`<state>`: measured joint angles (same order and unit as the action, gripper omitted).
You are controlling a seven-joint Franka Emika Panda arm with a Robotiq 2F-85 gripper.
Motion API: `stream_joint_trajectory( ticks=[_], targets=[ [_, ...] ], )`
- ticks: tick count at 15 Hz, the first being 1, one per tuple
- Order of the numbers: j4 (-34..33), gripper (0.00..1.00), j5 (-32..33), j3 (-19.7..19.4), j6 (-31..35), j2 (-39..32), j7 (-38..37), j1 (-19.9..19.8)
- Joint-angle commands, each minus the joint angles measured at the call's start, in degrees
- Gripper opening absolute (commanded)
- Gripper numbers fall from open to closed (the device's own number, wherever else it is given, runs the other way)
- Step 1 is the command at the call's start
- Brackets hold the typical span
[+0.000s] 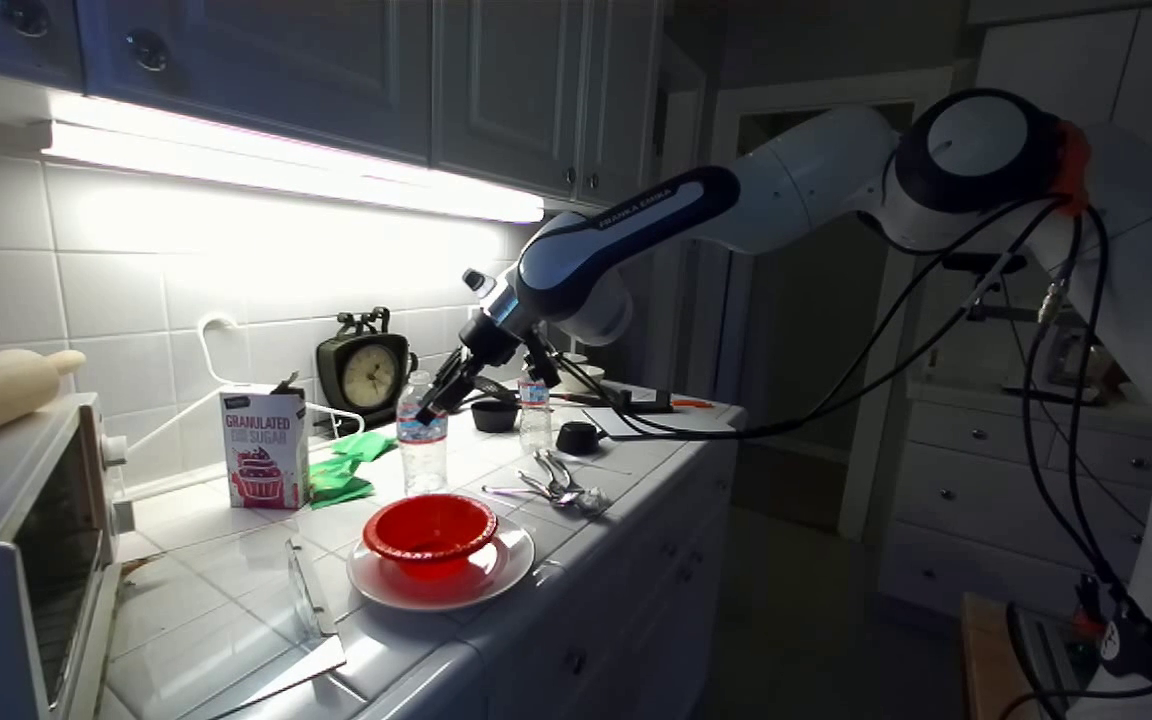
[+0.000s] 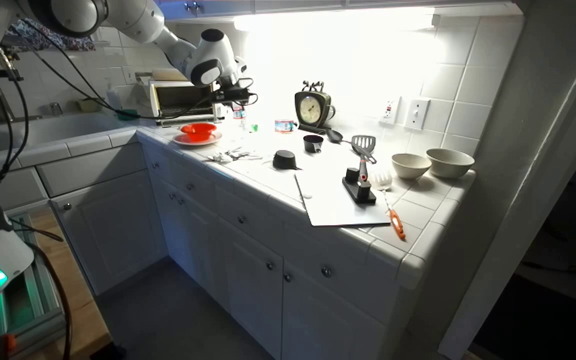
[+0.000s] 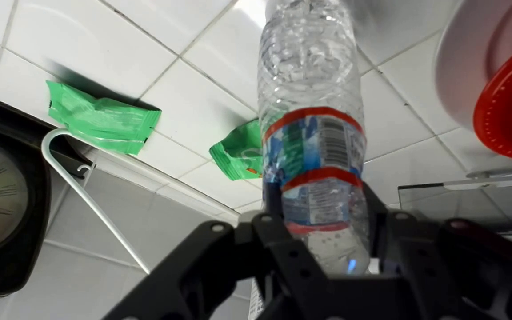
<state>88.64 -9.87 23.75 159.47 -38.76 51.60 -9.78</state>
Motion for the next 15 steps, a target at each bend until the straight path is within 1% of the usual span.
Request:
stream_joint_trajectory(
  ticks=[1,2,3,5,7,10,15],
  targets=[
    [-1.56,0.17,1.03,-0.84,-0.68,-0.60,0.54,0.98],
    [-1.25,0.16,1.31,-1.03,-0.76,-0.21,0.62,1.06],
    [-0.78,0.12,1.71,-1.37,-0.92,0.38,0.60,1.22],
    [0.47,0.02,3.27,-2.04,-1.61,2.09,1.49,1.50],
    [1.36,0.00,4.76,-2.15,-2.41,3.62,3.23,1.48],
    [2.29,0.02,6.89,-2.45,-4.29,5.94,6.65,1.72],
    [5.41,0.02,8.31,-2.92,-11.08,11.70,16.27,2.43]
  ],
)
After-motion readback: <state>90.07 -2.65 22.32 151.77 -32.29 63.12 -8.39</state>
